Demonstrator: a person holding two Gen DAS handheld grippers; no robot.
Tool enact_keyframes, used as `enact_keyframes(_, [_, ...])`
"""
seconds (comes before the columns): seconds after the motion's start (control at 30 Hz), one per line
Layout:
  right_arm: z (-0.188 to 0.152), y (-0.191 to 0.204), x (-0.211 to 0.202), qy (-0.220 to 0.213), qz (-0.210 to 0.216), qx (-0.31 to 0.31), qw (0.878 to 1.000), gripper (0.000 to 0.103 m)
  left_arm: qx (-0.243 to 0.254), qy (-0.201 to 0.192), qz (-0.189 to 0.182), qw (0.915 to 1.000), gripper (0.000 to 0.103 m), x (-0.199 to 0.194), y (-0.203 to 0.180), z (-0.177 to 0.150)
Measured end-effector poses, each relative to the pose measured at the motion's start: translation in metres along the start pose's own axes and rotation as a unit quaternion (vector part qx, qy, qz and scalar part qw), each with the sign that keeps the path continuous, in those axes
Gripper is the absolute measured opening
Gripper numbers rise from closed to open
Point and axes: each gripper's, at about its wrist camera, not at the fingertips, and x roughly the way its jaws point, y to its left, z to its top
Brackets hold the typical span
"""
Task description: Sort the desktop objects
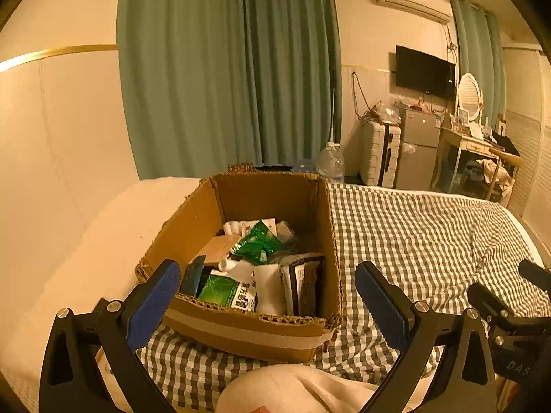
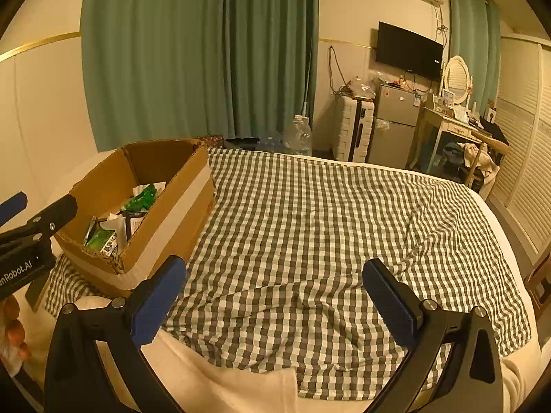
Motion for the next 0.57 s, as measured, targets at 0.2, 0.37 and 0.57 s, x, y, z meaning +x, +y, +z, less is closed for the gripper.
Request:
enact_keyframes(0.2, [0.002, -0.002, -0.002, 0.000, 0.001, 0.003, 1.000, 0.102, 0.001, 0.012, 0.001, 0.9999, 0.103, 0.009, 0.001, -0.004])
enact_keyframes(0.37, [0.000, -0.001, -0.001, 0.003, 0.002, 0.002, 1.000, 0.102, -0.005, 0.034, -0.002, 0.9994, 0.103, 0.020, 0.005, -0.008])
enact_keyframes(0.57, [0.000, 0.003, -0.001, 0.004, 0.001, -0.003, 1.000, 0.102, -0.018, 0.043, -0.004, 0.9989, 0.103, 0.025, 0.012, -0.013])
